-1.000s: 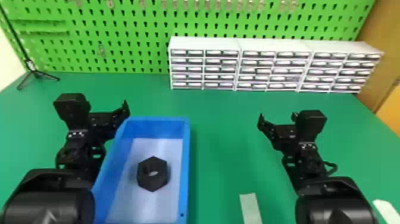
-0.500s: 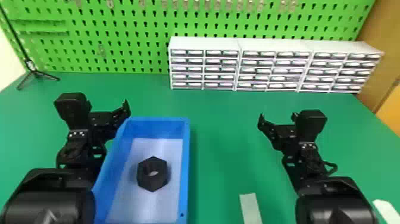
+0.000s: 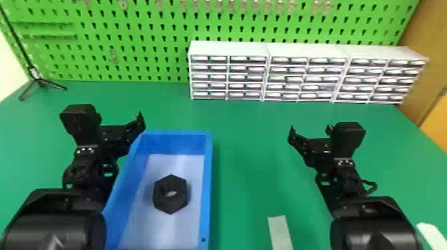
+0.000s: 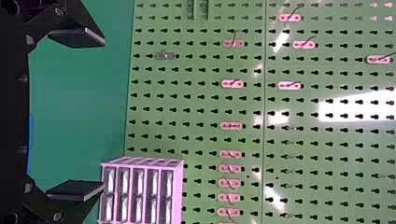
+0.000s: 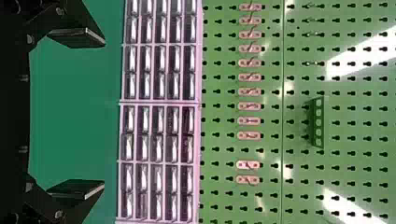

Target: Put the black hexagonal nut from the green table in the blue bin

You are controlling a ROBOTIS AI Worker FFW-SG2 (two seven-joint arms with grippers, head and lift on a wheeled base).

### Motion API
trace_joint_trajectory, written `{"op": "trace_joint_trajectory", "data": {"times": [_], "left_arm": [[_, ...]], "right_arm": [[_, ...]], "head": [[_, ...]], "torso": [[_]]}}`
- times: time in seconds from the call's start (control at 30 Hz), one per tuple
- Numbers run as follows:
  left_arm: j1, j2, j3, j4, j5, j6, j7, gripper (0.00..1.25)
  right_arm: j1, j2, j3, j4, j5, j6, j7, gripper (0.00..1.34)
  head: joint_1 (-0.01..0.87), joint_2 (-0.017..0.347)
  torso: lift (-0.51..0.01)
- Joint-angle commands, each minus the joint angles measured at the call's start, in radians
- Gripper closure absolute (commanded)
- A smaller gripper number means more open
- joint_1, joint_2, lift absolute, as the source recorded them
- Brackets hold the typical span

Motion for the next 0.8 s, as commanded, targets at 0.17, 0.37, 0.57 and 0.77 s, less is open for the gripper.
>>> {"op": "trace_joint_trajectory", "data": {"times": [0.17, 0.37, 0.57, 0.77], "left_arm": [[0.002, 0.000, 0.001, -0.001, 0.003, 0.000, 0.000, 0.20], [0.004, 0.000, 0.004, -0.001, 0.001, -0.009, 0.000, 0.20], [0.004, 0.000, 0.001, -0.001, 0.003, -0.009, 0.000, 0.20], [0.004, 0.000, -0.001, -0.001, 0.004, -0.009, 0.000, 0.20]], "right_arm": [[-0.003, 0.002, -0.003, 0.000, -0.002, 0.000, 0.000, 0.22], [-0.004, 0.005, -0.007, 0.000, -0.003, 0.000, 0.000, 0.22], [-0.006, 0.006, -0.009, -0.002, -0.003, 0.000, 0.000, 0.22], [-0.006, 0.005, -0.007, -0.002, -0.003, -0.001, 0.000, 0.22]], "head": [[0.686, 0.028], [0.686, 0.028], [0.686, 0.028], [0.686, 0.028]], "torso": [[-0.096], [-0.096], [-0.096], [-0.096]]}}
